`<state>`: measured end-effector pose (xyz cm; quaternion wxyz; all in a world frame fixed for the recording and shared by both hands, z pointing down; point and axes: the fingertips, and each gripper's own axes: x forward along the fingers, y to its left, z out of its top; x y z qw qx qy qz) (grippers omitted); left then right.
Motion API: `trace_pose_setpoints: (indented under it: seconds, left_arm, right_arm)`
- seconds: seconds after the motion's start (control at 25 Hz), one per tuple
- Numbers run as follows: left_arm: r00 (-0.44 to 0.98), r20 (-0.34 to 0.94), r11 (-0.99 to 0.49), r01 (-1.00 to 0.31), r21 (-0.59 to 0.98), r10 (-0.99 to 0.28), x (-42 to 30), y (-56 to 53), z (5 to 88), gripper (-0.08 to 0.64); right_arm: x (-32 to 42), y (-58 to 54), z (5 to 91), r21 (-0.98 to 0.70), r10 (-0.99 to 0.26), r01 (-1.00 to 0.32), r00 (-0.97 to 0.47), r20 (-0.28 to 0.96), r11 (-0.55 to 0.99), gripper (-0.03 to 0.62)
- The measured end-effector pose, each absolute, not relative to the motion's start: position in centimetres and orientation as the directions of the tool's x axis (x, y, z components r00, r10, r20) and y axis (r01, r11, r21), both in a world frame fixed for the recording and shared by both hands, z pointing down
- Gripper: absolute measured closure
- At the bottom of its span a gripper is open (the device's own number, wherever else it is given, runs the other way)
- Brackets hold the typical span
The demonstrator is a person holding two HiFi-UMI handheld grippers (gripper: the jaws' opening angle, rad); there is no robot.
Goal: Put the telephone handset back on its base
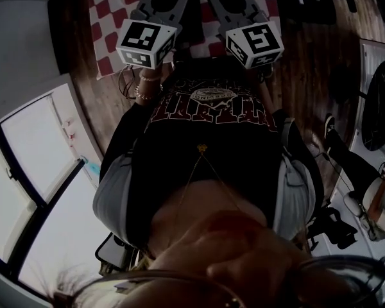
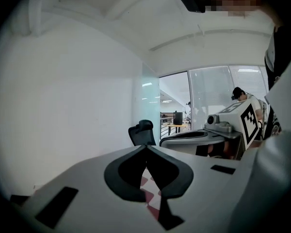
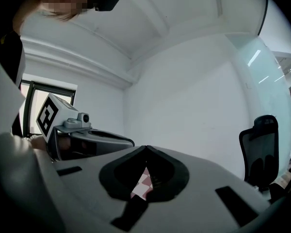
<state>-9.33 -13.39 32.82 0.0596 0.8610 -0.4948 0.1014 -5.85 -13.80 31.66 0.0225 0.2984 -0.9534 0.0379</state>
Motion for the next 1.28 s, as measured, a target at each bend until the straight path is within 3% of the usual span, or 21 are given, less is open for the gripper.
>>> trace_pose_setpoints:
  seconds: [1.28]
  left_arm:
    - [0.463,0.263,-0.464,-0.884,0.061,-0.847,-9.4,-11.5,35.0,0.551]
  right_arm:
    - [-6.4,-12.4,34.1,-0.099,-0.517,-0.532,-0.844,0.143,0.841,0.574]
